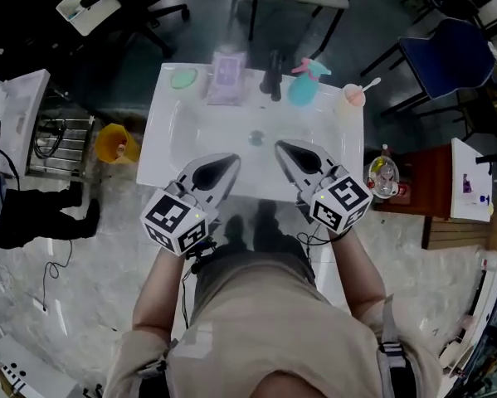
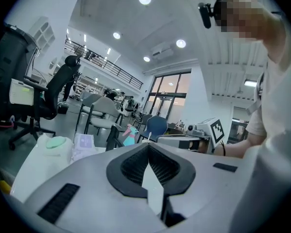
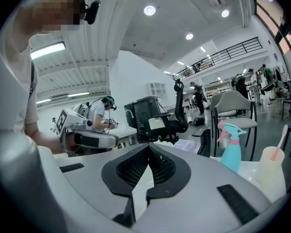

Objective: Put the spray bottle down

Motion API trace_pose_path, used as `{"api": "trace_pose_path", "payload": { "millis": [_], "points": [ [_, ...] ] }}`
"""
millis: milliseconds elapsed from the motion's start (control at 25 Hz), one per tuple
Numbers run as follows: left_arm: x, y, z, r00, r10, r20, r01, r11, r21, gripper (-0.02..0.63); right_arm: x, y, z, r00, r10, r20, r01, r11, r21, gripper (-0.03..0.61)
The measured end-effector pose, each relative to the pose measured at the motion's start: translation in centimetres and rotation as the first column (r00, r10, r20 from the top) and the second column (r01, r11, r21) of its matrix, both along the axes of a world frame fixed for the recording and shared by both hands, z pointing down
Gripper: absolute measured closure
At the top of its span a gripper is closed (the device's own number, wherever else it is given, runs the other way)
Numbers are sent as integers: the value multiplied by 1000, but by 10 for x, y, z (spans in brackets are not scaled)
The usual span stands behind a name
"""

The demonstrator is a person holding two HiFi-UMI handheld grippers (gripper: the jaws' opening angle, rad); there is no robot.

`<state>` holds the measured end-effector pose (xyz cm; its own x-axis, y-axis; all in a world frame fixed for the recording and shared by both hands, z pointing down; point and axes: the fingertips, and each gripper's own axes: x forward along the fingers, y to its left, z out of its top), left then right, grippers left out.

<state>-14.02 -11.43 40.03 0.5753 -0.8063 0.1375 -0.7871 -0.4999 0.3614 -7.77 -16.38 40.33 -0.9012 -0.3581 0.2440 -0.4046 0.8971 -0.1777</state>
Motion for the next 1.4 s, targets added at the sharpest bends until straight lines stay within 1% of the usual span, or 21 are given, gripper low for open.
{"api": "trace_pose_path", "payload": {
  "millis": [160, 440, 680, 840, 1000, 1160, 1400],
  "points": [
    [6, 7, -9, 1000, 24, -8, -24, 999, 33, 603, 11, 15, -10, 999, 34, 7, -34, 999, 26, 557],
    [23, 17, -23, 999, 53, 9, -54, 995, 88, 603, 33, 34, -25, 994, 109, 13, -110, 991, 82, 557],
    [40, 14, -36, 996, 82, 20, -84, 989, 123, 603, 38, 38, -40, 995, 95, 35, -99, 986, 137, 557],
    [53, 16, -45, 996, 85, 22, -87, 987, 133, 603, 47, 45, -50, 995, 84, 60, -92, 984, 150, 557],
    [79, 19, -49, 994, 103, 23, -105, 985, 133, 603, 67, 55, -57, 994, 81, 80, -92, 984, 152, 557],
    [114, 25, -57, 991, 128, 39, -132, 980, 147, 603, 100, 61, -64, 990, 99, 102, -113, 982, 149, 557],
    [155, 38, -67, 990, 126, 55, -134, 978, 163, 603, 143, 75, -71, 989, 98, 113, -116, 979, 167, 557]
  ]
}}
